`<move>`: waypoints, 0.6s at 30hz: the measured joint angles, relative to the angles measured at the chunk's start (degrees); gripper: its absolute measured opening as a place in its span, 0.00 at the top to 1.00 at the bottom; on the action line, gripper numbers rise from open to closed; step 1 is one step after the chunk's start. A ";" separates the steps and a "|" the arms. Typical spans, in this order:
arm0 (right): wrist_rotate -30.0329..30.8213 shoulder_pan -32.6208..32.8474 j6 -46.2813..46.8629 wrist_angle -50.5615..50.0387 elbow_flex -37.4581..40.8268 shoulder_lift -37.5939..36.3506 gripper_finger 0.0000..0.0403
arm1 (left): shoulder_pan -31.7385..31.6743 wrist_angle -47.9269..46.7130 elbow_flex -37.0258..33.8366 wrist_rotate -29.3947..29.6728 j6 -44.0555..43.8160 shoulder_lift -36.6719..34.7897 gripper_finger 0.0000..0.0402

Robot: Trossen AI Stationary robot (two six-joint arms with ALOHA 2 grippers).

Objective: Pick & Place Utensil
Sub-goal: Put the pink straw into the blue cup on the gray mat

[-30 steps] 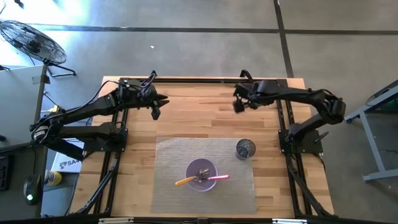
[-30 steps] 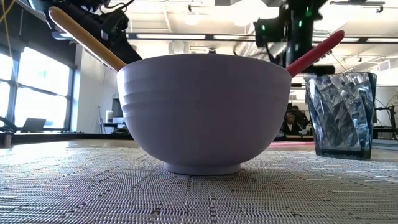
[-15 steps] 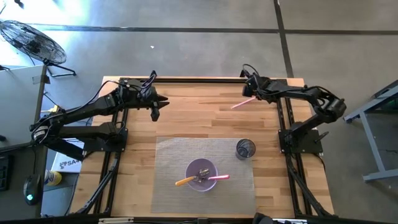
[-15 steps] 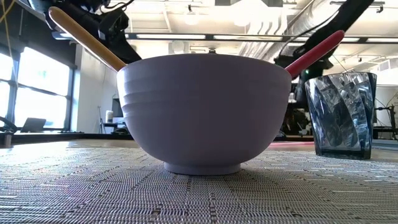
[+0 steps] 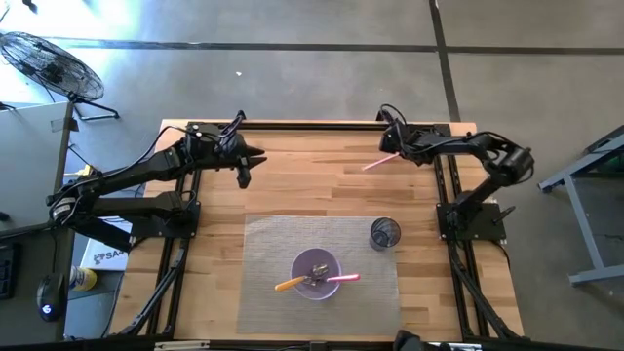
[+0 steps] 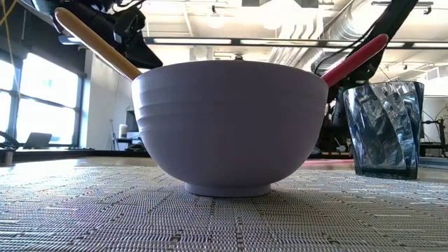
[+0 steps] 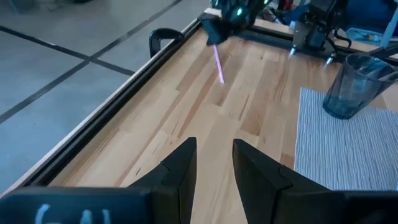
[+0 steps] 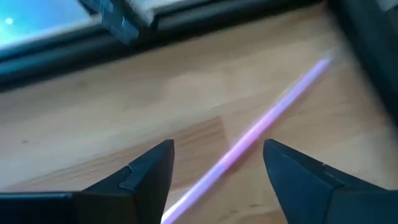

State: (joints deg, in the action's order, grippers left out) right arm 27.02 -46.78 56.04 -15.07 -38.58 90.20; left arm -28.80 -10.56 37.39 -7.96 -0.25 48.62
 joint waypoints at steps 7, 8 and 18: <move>1.83 1.55 0.44 -3.05 -2.34 4.34 0.49 | 0.00 -0.11 0.00 0.01 -0.02 0.02 0.75; 1.40 1.44 0.58 -3.22 -2.49 4.33 0.50 | 0.00 -0.29 0.00 0.05 -0.02 0.02 0.75; -3.45 1.33 5.87 -3.56 -2.72 4.17 0.70 | -0.07 -1.74 0.00 0.14 0.04 0.01 0.75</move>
State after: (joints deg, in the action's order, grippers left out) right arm 23.57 -45.45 61.91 -18.62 -41.30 94.37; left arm -28.86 -12.29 37.39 -7.81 -0.21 48.63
